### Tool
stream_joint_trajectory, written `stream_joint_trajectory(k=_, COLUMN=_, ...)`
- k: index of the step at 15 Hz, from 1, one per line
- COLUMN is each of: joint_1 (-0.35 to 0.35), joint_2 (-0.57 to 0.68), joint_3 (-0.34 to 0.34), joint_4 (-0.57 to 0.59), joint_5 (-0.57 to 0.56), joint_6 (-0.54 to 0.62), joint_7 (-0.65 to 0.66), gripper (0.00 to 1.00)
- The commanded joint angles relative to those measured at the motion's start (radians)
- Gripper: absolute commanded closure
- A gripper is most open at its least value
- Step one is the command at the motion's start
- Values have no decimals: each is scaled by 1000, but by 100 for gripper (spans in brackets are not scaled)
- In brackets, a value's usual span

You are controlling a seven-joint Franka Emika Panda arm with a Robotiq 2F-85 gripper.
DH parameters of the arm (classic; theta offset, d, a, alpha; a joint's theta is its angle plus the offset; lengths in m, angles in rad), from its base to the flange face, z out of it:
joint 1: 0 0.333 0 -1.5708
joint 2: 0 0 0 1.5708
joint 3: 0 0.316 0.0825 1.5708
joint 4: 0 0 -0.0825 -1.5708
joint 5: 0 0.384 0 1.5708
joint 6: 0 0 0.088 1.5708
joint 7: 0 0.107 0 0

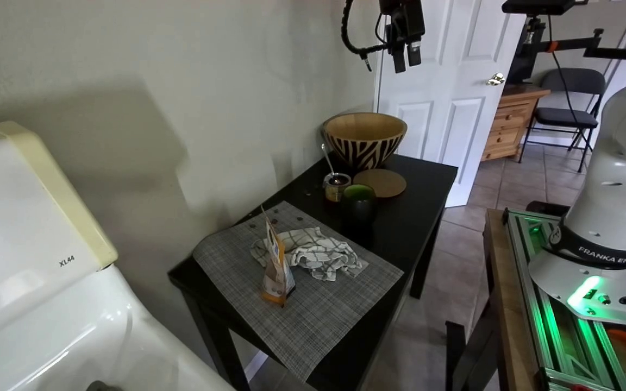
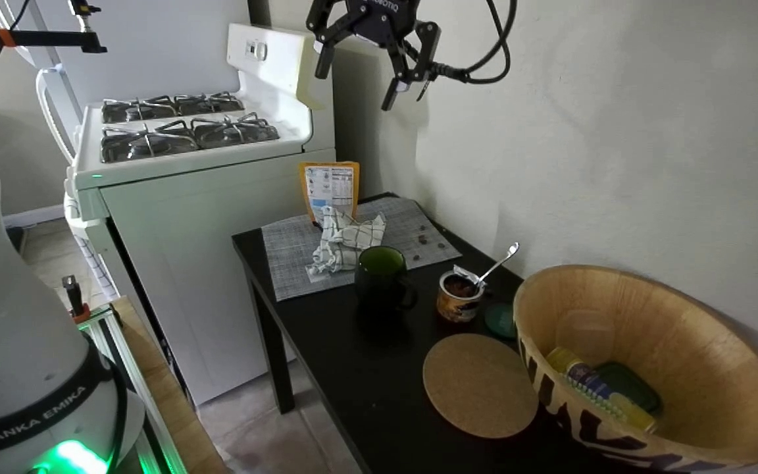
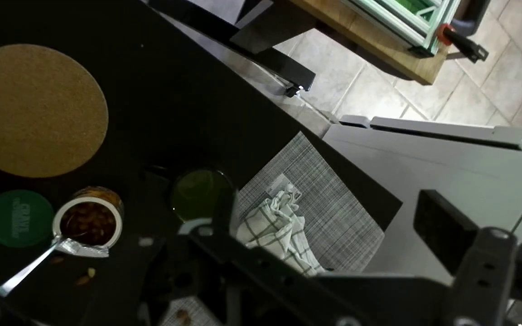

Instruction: Use the spoon to transfer a spoonful of contents from the can to the cup

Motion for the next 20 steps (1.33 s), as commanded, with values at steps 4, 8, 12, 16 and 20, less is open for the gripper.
stream_joint_trajectory(k=4, joint_1=-49, joint_2=45, joint_3=-38, joint_4=-3, joint_5=4, joint_6=-4, joint_7=-237, gripper=0)
stream_joint_trajectory(k=8, joint_1=-48, joint_2=37, joint_3=-36, joint_4=-46, joint_5=49, joint_6=179, joint_7=-282, gripper=0)
stream_joint_trajectory(k=12, joint_1=-64, joint_2=95, joint_3=-69, joint_4=-50, joint_5=140, joint_6=457, joint_7=-423, gripper=0)
stream_joint_trajectory(k=16, joint_1=-91, joint_2=213, joint_3=-102, joint_4=-24, joint_5=392, joint_6=691, joint_7=-633, gripper=0)
stream_joint_trajectory(k=20, joint_1=-137, joint_2=326, joint_3=-99, joint_4=8, joint_5=702, joint_6=670, joint_7=-829, gripper=0)
